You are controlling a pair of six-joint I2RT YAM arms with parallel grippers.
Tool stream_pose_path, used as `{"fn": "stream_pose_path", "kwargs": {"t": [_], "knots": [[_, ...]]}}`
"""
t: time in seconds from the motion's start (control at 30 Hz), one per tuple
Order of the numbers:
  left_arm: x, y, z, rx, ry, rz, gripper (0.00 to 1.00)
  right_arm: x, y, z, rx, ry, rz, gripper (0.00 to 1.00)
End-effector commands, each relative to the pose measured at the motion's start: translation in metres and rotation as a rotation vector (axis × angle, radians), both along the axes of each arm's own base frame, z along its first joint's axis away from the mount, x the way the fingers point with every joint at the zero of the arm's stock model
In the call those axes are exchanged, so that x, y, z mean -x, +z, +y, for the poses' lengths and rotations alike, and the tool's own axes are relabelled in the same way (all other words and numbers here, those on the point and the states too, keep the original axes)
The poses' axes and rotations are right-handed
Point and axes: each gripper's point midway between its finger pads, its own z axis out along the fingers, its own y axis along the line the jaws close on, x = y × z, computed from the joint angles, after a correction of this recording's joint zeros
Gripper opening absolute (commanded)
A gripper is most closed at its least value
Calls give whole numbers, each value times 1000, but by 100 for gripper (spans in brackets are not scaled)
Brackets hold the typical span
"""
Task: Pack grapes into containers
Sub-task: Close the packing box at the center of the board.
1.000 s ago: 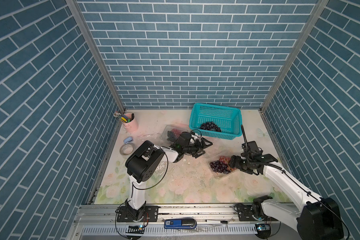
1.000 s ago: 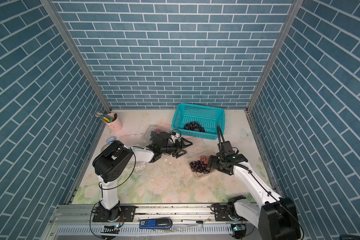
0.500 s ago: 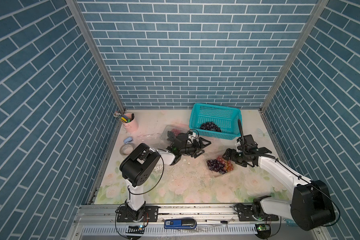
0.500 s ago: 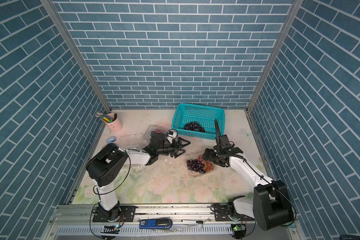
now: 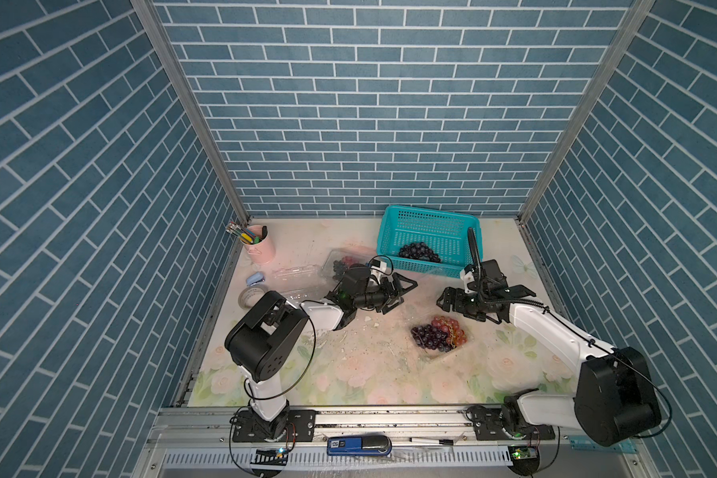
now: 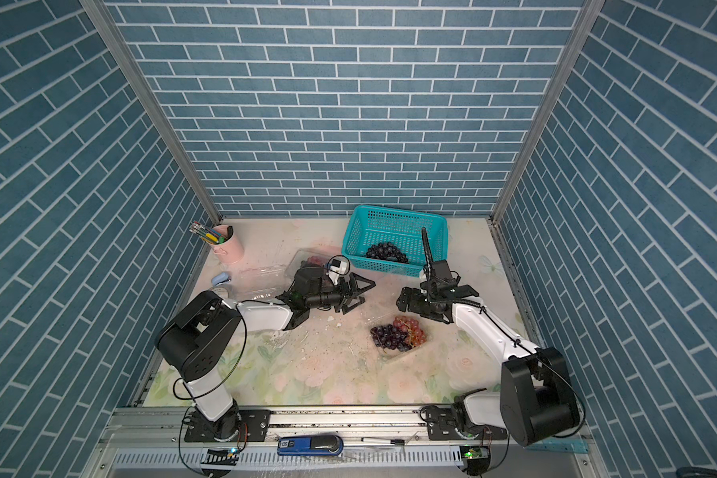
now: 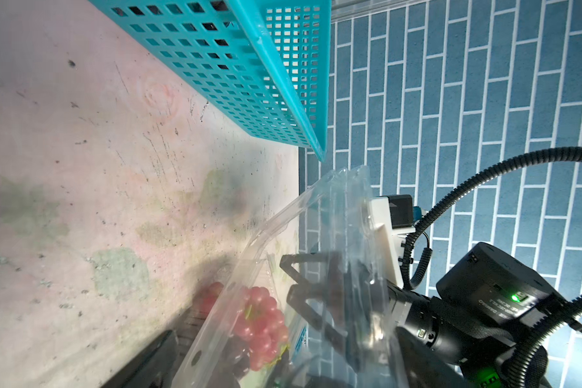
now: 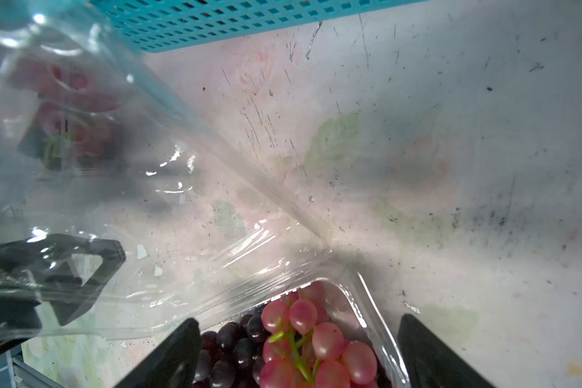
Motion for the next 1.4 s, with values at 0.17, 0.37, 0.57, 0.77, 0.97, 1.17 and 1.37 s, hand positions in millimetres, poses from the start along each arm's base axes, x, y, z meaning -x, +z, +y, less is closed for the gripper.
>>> {"fn": "stream_pose_path", "kwargs": {"t": [0.17, 0.37, 0.57, 0.77, 0.97, 1.17, 1.37], "knots": [[7, 24, 1, -28, -34, -63, 100, 31, 23, -34, -9, -127, 3, 98], [18, 44, -9, -31, -71, -102, 100, 46, 32, -43, -126, -232, -1, 98], [29, 60, -24, -58, -124, -152, 100, 50, 23, -49, -261, -339, 48, 98], [45, 61, -46, -56, -173, -156, 100, 49, 19, -62, -443, -492, 63, 98], [61, 45, -68, -37, -199, -109, 99, 55, 12, -80, -579, -612, 80, 98], [81, 20, -88, -29, -227, -54, 100, 59, 5, -80, -595, -607, 108, 99], [89, -5, -90, -21, -213, 3, 100, 66, -6, -78, -604, -621, 133, 98]]}}
